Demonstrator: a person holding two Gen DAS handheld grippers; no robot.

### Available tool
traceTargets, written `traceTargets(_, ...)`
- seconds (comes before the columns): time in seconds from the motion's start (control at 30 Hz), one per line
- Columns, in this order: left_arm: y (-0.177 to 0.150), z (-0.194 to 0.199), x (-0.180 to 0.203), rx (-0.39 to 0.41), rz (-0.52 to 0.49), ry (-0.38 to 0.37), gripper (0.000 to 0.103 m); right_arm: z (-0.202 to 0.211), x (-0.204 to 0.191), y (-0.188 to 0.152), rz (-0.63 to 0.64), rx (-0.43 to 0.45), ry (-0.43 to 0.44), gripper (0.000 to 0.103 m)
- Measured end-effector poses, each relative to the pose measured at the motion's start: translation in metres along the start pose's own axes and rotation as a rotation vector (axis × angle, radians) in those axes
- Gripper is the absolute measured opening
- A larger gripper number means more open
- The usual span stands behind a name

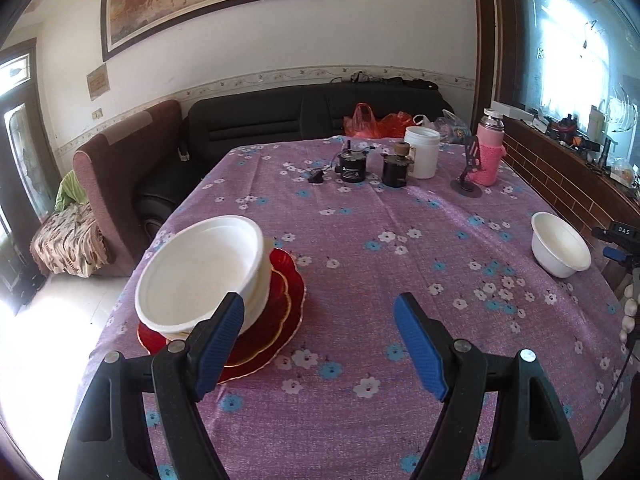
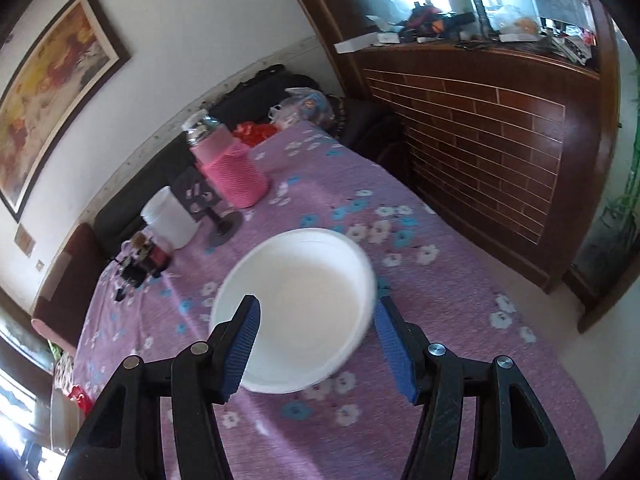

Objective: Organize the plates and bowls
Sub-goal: 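Move the right gripper to the last white paper bowl and grasp its rim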

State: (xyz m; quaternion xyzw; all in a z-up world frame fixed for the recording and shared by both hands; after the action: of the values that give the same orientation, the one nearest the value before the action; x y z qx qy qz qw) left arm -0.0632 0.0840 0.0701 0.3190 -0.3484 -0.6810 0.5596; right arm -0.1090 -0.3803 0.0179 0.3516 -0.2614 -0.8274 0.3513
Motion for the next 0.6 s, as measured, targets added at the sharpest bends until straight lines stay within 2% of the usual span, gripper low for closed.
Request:
traceTargets(0.17,-0.011,-0.009,0.006,-0.054,0.031,-0.032,0.077,-0.039,0.016,-0.001,0.017,-0.056,-0.088,0.064)
traceTargets(0.27,-0.015,-0.01,0.004,-0.067,0.051,-0.039,0.077,-0.066,0.018,-0.01,0.023,-0.111,-0.102,0.064)
traceTargets(0.3,-0.016,-0.01,0.002,-0.068,0.054,-0.036,0.077,-0.076,0.017,-0.015,0.019,-0.14,-0.093,0.06)
traceTargets(0.33,-0.016,-0.01,0.0,-0.066,0.058,-0.034,0.077,-0.083,0.015,-0.019,0.008,-0.162,-0.077,0.05)
traceTargets(0.37,-0.015,-0.01,-0.001,-0.063,0.06,-0.033,0.077,-0.088,0.013,-0.024,-0.005,-0.184,-0.06,0.021)
traceTargets(0.4,-0.014,-0.009,-0.003,-0.06,0.065,-0.034,0.077,-0.091,0.012,-0.029,-0.017,-0.205,-0.053,0.012)
traceTargets(0.47,-0.013,-0.01,-0.006,-0.056,0.078,-0.037,0.077,-0.092,0.007,-0.035,-0.028,-0.219,-0.026,0.011)
traceTargets(0.5,-0.014,-0.01,-0.007,-0.056,0.084,-0.039,0.077,-0.094,0.001,-0.038,-0.03,-0.229,-0.004,0.008)
traceTargets(0.6,-0.016,-0.014,-0.009,-0.065,0.098,-0.049,0.077,-0.087,-0.021,-0.047,-0.041,-0.26,0.083,0.007)
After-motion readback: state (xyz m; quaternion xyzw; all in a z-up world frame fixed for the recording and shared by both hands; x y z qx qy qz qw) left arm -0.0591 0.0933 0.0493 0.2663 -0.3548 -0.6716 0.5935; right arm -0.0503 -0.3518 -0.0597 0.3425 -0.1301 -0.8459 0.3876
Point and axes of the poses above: each gripper's, at about its wrist camera, not at the fingertips, and z roughly against the way its jaws point, x to its right, y to its top, the point moved 10 cm from there along -z, roughly the way its jaws point, and after that the axes turned 5 degrees about x, right-handed, at the moved point
